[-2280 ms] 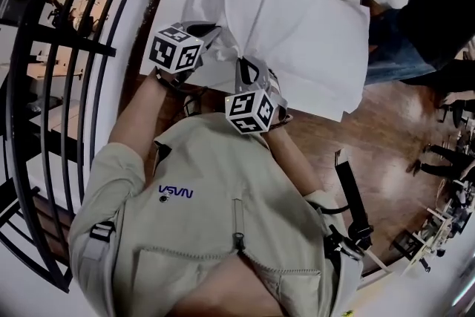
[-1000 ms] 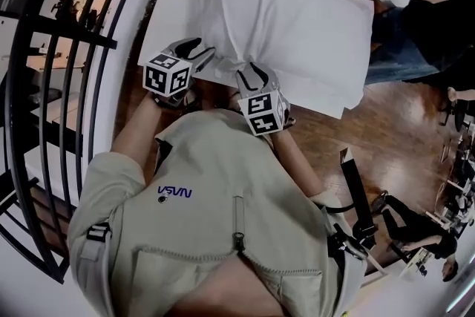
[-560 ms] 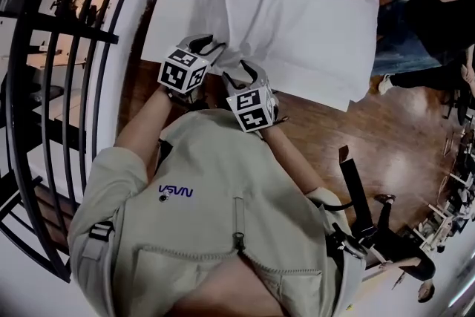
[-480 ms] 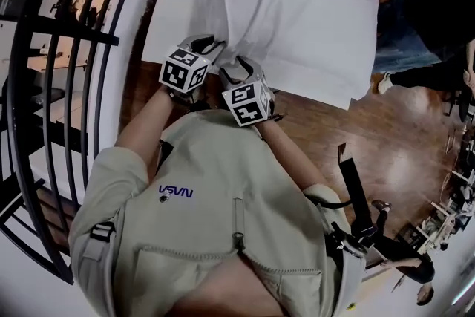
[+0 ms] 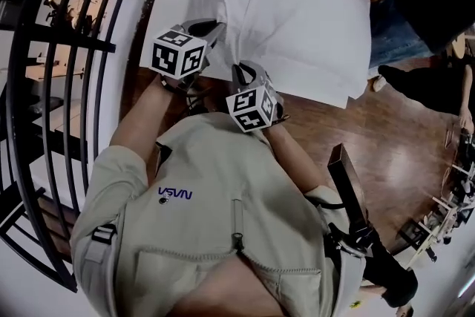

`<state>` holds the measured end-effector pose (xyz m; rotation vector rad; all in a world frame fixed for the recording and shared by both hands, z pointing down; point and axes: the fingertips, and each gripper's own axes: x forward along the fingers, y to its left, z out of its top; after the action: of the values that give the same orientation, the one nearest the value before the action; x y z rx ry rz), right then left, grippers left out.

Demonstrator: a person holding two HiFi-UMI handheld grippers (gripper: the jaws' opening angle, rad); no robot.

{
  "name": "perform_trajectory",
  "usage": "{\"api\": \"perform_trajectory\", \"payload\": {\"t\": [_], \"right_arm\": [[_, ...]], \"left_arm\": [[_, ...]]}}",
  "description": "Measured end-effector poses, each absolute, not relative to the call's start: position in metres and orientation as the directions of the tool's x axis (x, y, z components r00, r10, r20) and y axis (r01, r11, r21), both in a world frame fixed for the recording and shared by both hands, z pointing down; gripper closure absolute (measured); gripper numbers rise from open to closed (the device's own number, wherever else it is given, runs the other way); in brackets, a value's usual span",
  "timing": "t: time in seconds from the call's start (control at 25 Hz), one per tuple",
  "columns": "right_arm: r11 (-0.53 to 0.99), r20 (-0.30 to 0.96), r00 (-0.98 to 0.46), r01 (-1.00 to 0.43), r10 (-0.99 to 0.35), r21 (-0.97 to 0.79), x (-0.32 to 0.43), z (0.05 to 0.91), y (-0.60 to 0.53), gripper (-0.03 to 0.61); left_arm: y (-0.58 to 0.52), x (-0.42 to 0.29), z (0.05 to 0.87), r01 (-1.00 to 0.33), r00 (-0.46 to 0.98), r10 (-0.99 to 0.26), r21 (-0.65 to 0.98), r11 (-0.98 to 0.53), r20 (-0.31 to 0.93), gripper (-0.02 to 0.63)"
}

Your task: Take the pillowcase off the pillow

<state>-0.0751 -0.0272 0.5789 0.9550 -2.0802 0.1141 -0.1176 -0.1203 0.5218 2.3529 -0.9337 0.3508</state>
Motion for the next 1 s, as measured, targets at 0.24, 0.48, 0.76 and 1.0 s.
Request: {"api": "perform_trajectory", "payload": {"t": [0.24, 0.48, 0.76, 1.0], "right_arm": [[0.6, 0.714, -0.232, -0.734, -0.66, 0.317, 0.006, 0.563, -0.049, 0.566], [0.598, 0.771, -0.188, -0.747, -0.609, 0.29, 0.033, 0.602, -0.059, 0.571], [0.646, 0.811, -0.252, -0.739, -0.528, 0.191, 0.025, 0.619, -0.052, 0.553], [0.755, 0.795, -0.485, -0.653, -0.365, -0.052, 0.001, 0.566, -0.023, 0.451]], "left_arm": [[-0.116, -0.133, 0.509, -0.669, 0.744, -0.525, 0.453, -0.59, 0.414, 0.594], [-0.079, -0.14, 0.548, -0.684, 0.73, -0.503, 0.51, -0.522, 0.464, 0.594], [-0.068, -0.133, 0.593, -0.717, 0.696, -0.526, 0.524, -0.461, 0.489, 0.576], [-0.062, -0.156, 0.573, -0.75, 0.661, -0.56, 0.457, -0.478, 0.499, 0.494]]}}
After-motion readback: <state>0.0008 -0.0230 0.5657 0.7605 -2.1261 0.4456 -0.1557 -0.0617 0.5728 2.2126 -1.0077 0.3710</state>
